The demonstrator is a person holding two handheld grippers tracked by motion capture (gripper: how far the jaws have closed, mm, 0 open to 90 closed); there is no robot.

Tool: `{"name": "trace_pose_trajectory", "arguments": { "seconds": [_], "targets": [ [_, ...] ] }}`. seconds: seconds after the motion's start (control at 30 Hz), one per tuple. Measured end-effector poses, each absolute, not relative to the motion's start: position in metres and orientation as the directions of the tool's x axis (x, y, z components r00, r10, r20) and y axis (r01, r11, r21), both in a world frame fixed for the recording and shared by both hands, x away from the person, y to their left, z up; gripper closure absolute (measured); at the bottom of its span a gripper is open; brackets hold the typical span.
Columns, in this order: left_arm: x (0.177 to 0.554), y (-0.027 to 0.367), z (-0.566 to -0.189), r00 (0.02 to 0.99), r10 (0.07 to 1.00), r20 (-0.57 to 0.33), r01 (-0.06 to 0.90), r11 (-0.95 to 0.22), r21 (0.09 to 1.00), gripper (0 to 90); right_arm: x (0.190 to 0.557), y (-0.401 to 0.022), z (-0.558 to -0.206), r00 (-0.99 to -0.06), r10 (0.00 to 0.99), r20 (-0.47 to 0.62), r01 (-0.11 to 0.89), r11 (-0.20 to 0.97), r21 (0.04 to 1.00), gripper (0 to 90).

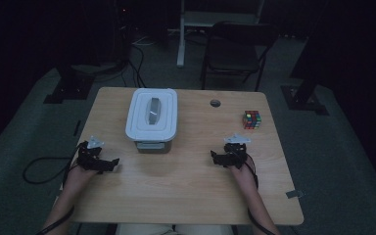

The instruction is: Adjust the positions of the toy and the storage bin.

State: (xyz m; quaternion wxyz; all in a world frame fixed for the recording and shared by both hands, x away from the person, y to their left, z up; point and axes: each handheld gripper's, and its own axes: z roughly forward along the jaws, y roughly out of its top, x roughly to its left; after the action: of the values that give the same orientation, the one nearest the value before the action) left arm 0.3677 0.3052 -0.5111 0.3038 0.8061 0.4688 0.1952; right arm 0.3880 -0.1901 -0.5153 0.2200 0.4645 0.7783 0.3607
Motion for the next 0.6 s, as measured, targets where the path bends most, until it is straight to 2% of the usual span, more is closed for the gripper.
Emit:
{"name": "trace_pose_trajectory", "arguments": {
  "seconds": [0.4,0.6],
  "targets": [
    [0.393,0.296,-0.505,0.491,0.871,-0.019,0.612,-0.33,0.718,0.6,0.41,-0.155,-0.516,-0.514,0.858,-0.016,0.55,0.344,0.761,14.4],
    [0.409,0.291,-0.508,0.481,0.877,-0.014,0.616,-0.327,0.717,0.6,0.424,-0.142,-0.513,-0.506,0.862,-0.012,0.542,0.328,0.774,14.5]
  ]
}}
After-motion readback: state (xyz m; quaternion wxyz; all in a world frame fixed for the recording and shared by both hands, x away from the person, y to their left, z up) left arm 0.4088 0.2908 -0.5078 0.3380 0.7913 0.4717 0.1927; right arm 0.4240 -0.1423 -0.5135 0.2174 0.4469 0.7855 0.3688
